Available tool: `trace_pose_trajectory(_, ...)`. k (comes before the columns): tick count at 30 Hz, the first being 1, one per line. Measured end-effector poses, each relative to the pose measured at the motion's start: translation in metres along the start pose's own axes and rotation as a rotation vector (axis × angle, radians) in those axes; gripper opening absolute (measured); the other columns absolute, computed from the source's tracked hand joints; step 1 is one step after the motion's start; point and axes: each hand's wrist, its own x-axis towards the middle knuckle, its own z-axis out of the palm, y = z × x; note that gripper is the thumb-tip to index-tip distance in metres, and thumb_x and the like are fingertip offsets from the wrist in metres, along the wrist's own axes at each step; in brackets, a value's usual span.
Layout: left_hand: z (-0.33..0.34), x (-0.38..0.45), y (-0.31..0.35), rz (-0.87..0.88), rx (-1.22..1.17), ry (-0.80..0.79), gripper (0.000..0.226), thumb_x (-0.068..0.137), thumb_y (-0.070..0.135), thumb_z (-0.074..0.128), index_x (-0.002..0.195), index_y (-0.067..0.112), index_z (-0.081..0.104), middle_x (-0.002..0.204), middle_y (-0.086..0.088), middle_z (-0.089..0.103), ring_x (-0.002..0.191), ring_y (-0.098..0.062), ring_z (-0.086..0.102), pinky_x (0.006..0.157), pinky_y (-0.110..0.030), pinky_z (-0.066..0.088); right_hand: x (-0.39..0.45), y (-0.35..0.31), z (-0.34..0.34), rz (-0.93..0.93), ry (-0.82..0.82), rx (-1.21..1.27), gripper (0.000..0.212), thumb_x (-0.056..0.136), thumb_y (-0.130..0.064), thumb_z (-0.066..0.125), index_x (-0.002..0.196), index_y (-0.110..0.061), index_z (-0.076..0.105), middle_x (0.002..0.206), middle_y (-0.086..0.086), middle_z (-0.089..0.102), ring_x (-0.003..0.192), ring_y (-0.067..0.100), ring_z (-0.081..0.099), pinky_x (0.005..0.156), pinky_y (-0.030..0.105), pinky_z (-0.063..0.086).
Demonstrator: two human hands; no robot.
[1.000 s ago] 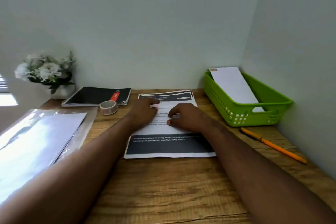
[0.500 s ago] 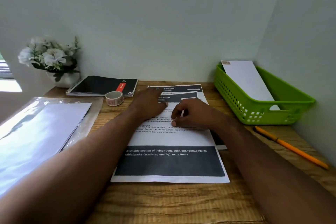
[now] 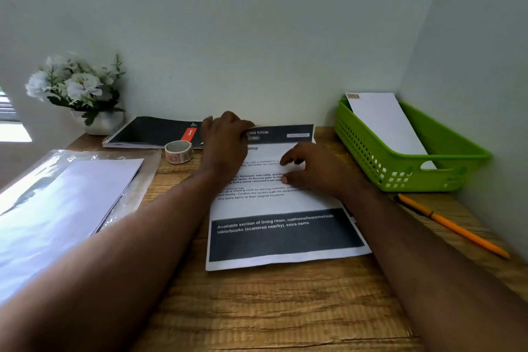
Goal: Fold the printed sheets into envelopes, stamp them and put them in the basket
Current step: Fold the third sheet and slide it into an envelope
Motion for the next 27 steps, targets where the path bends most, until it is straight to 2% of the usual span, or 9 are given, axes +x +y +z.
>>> trace_pose_trajectory(4,-0.003,-0.001,0.006,0.065,-0.051,0.176,0.026,0.087,0.009,0.058,0.107,0.015,0.073,0.094,-0.006,0.062,0.089,-0.025,0.059,0.089,-0.037,0.029,0.005,0.004,-0.003,-0.140,0.432,-0.217,0.053,0.073,-0.020,0.078,0.123,-0.018,0.059,0.130,0.005,0.051,0.118,0.025,0.049,0.099,0.033,0.037)
trace_pose_trajectory(7,-0.002,-0.002,0.012,0.127,-0.035,0.216,0.026,0.083,0.006,0.062,0.105,0.014,0.073,0.094,-0.007,0.063,0.086,-0.027,0.061,0.082,-0.037,0.030,0.007,0.004,-0.005,-0.152,0.606,-0.365,0.070,0.070,-0.017,0.075,0.135,-0.023,0.049,0.141,0.004,0.046,0.125,0.028,0.045,0.096,0.043,0.036)
trace_pose_trajectory(9,-0.002,-0.004,0.017,0.166,-0.013,0.212,0.024,0.081,0.007,0.062,0.100,0.015,0.074,0.093,-0.007,0.064,0.084,-0.028,0.061,0.080,-0.039,0.033,0.007,0.006,-0.003,-0.130,0.571,-0.472,0.071,0.073,-0.017,0.072,0.138,-0.026,0.047,0.142,0.002,0.047,0.130,0.026,0.042,0.097,0.044,0.031)
trace_pose_trajectory(12,-0.002,-0.009,0.025,0.185,0.052,0.100,0.021,0.081,0.016,0.056,0.093,0.016,0.073,0.093,-0.003,0.065,0.086,-0.026,0.061,0.080,-0.040,0.033,0.009,0.009,-0.002,-0.082,0.484,-0.480,0.043,0.078,-0.016,0.067,0.119,-0.029,0.063,0.124,-0.002,0.062,0.122,0.023,0.050,0.094,0.037,0.021)
trace_pose_trajectory(15,-0.004,-0.012,0.032,0.164,0.135,-0.082,0.027,0.080,0.024,0.044,0.083,0.020,0.071,0.089,0.001,0.067,0.089,-0.024,0.060,0.083,-0.038,0.029,0.011,0.012,-0.002,-0.039,0.377,-0.343,0.023,0.082,-0.015,0.065,0.101,-0.026,0.074,0.106,-0.001,0.072,0.105,0.022,0.062,0.097,0.034,0.035)
trace_pose_trajectory(17,-0.004,-0.012,0.033,0.146,0.173,-0.157,0.027,0.082,0.023,0.044,0.080,0.020,0.070,0.086,0.001,0.066,0.089,-0.022,0.059,0.085,-0.037,0.028,0.010,0.014,-0.003,-0.055,0.259,-0.224,0.021,0.081,-0.012,0.065,0.097,-0.021,0.075,0.100,-0.001,0.074,0.096,0.018,0.066,0.088,0.029,0.046)
trace_pose_trajectory(21,-0.002,-0.012,0.032,0.090,0.168,-0.342,0.026,0.085,0.021,0.046,0.088,0.019,0.072,0.095,0.000,0.070,0.094,-0.025,0.061,0.085,-0.034,0.035,0.007,0.015,-0.003,-0.038,0.055,-0.166,0.018,0.084,-0.016,0.066,0.099,-0.017,0.075,0.099,-0.004,0.073,0.084,0.003,0.058,0.063,0.009,0.035)
trace_pose_trajectory(24,-0.002,-0.012,0.030,0.095,0.154,-0.425,0.027,0.086,0.021,0.045,0.089,0.018,0.071,0.097,-0.002,0.070,0.092,-0.026,0.062,0.075,-0.032,0.041,0.008,0.018,-0.002,-0.011,0.057,-0.102,0.016,0.085,-0.018,0.067,0.099,-0.018,0.075,0.099,-0.004,0.073,0.085,0.004,0.059,0.062,0.001,0.033)
trace_pose_trajectory(27,-0.002,-0.011,0.031,0.089,0.143,-0.465,0.028,0.087,0.022,0.044,0.089,0.018,0.071,0.098,-0.002,0.069,0.089,-0.025,0.062,0.072,-0.031,0.044,0.008,0.019,-0.001,-0.004,0.050,-0.063,0.016,0.085,-0.016,0.066,0.097,-0.017,0.075,0.098,-0.003,0.072,0.085,0.004,0.059,0.065,0.006,0.036)
